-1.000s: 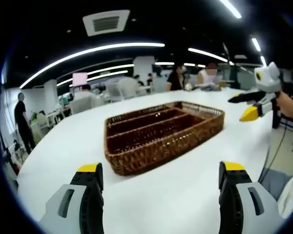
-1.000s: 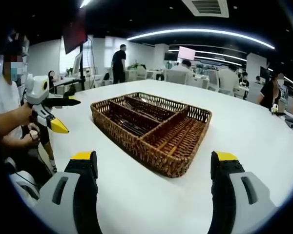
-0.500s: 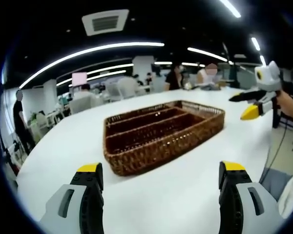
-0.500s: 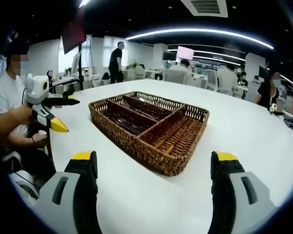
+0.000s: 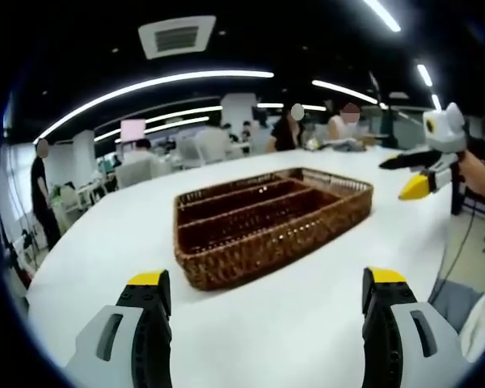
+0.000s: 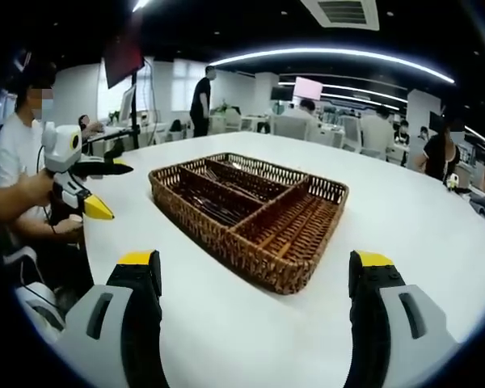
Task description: Arrange the knives, forks, and spoons in their matching storage slots by inserting each utensil handle-first until every utensil is classified and aligned in the correct compartment
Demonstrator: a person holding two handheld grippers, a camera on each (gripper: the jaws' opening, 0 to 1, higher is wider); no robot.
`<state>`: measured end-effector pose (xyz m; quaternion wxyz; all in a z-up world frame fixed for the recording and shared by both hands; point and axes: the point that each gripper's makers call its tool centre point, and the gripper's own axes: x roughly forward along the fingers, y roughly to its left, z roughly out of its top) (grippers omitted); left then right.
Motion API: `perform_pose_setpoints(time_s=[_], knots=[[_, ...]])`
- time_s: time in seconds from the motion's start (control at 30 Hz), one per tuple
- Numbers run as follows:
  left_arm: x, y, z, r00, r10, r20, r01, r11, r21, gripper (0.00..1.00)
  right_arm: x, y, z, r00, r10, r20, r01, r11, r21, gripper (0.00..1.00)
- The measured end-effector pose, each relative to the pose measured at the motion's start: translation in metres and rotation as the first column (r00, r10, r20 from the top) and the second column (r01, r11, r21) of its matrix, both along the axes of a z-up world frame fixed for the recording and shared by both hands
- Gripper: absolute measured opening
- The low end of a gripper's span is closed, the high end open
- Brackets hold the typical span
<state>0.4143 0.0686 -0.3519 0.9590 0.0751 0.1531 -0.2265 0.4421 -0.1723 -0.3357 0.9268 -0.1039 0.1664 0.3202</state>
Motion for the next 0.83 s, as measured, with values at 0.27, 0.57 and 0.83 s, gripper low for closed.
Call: perform_pose_setpoints(time_s=[0.27, 0.57, 0.83], knots=[[0.0001, 0.0011, -0.0005, 1.000, 0.007, -0.001, -0.007, 1.000, 0.000, 1.00, 0.0002, 0.0003, -0.0001, 1.000, 0.000, 0.000, 0.000, 1.000, -0.002, 1.00], [-0.0005, 0.0009, -0.0003, 1.000, 0.001, -0.002, -0.001, 1.000, 0.011, 1.00, -0.0001, 0.0013, -0.0004, 1.000, 0.000, -0.001, 0.000, 1.000, -0.003, 1.00], [-0.0045, -0.0024, -0.0028, 1.000, 0.002, -0.007, -0.002, 1.000, 0.020, 1.00, -0.0014, 0.0026, 0.0000, 1.000, 0.005, -0.002, -0.005, 1.000, -0.008, 1.00]])
